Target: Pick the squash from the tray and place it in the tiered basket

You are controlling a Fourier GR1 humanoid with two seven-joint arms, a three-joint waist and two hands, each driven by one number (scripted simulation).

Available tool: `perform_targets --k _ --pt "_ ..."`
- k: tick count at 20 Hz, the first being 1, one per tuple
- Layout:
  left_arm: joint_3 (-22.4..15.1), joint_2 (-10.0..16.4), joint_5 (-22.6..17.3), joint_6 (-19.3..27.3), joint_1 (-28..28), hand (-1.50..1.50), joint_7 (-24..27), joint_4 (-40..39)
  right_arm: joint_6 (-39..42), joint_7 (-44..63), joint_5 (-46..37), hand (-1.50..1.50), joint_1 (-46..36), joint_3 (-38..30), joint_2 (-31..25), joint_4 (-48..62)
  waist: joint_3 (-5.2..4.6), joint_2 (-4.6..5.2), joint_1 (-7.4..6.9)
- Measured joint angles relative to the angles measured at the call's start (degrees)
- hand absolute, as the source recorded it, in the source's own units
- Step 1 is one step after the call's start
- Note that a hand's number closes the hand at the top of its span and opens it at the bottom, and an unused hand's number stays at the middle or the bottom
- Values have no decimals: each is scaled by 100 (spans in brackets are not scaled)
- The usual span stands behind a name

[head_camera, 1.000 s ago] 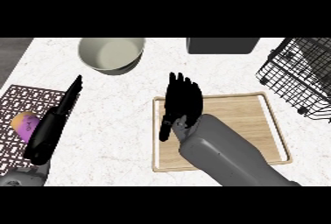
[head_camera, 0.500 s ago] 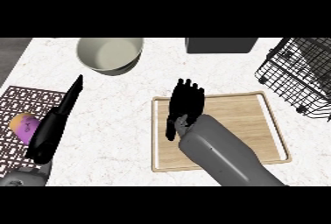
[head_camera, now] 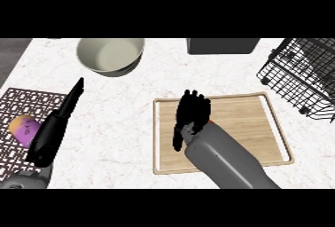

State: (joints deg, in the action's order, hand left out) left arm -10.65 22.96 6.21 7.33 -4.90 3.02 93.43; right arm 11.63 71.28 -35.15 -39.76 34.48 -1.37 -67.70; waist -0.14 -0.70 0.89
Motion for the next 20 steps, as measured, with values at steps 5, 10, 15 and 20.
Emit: perform_targets --k 5,10,15,20 --pt "7 -12 35 6 100 0 -77 127 3 8 -554 -150 232 -64 -85 -265 3 -10 38" --pt "108 6 10 -73 13 0 -22 6 59 1 -1025 -150 451 -233 -71 -593 3 4 59" --pt "46 -122 118 -11 15 0 -17 37 203 -53 -1224 -150 752 -435 -103 -892 6 20 19" --pt "72 -123 141 -74 47 0 44 54 223 -68 -1478 -150 1232 -406 -32 -1150 8 30 -22"
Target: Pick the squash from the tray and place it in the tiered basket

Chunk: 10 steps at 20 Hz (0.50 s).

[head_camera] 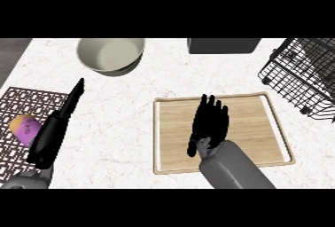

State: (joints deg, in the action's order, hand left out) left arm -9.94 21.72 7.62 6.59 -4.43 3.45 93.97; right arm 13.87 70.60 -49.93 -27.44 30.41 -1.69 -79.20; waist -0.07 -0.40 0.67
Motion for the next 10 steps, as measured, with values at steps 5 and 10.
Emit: perform_targets --k 5,10 --pt "21 -54 14 -41 33 0 -17 57 -27 -79 -258 -150 230 -137 37 -93 2 15 -40" --pt "-17 -107 110 -76 28 0 -136 177 -88 -145 -439 -150 419 -223 58 -75 4 24 -66"
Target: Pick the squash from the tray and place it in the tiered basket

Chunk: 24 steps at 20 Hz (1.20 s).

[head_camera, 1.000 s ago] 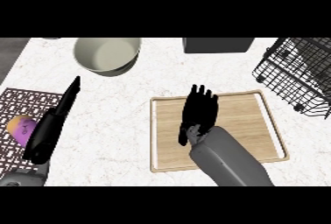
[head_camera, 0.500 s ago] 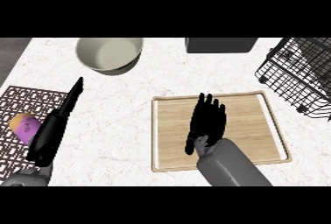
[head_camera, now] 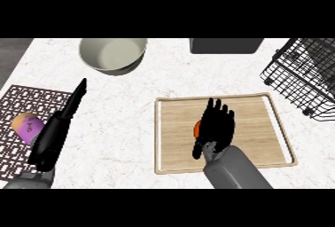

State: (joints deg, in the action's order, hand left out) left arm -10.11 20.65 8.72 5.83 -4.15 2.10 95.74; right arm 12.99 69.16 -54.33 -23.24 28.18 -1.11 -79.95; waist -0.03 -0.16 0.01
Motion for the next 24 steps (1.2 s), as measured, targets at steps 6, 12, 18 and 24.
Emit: perform_targets --k 6,12,18,24 --pt "93 -40 27 -86 -35 0 18 -43 -159 -140 -44 -150 101 -98 19 312 1 12 -24" --pt "184 -160 92 -195 -146 0 -47 -57 -366 -392 171 150 110 77 21 390 -10 -4 -23" --pt "296 -261 192 -349 -110 0 51 -87 -470 -701 -203 150 -169 34 43 709 -13 -7 -20" --pt "484 -287 230 -448 -233 0 120 -258 -528 -721 -802 150 -250 204 44 338 -3 2 -8"
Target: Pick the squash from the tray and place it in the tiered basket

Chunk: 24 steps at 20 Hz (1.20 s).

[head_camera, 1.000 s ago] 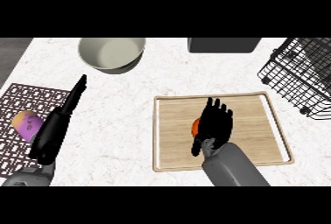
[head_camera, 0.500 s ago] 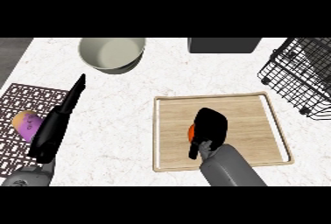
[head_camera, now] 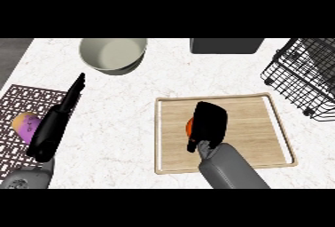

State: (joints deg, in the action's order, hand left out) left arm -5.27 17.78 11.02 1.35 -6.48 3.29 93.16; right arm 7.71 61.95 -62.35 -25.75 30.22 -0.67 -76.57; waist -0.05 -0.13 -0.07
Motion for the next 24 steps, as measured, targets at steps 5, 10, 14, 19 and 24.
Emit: perform_targets --k 5,10,14,19,24 --pt "182 51 -27 88 297 0 65 17 -175 -564 215 150 774 -985 -1548 -607 18 -55 397" --pt "352 92 -52 186 530 0 66 69 -523 -1427 889 150 1407 -2453 -3040 -553 43 -89 744" --pt "377 76 -56 224 665 0 85 138 -741 -2445 1872 150 1712 -3714 -3877 -503 45 -121 813" --pt "310 35 -36 220 708 0 61 273 -539 -3905 3296 150 2019 -5192 -4632 -294 37 -114 697" --pt "233 39 -62 69 548 0 44 300 -27 -5398 4136 150 2314 -6372 -5502 335 20 -49 394"
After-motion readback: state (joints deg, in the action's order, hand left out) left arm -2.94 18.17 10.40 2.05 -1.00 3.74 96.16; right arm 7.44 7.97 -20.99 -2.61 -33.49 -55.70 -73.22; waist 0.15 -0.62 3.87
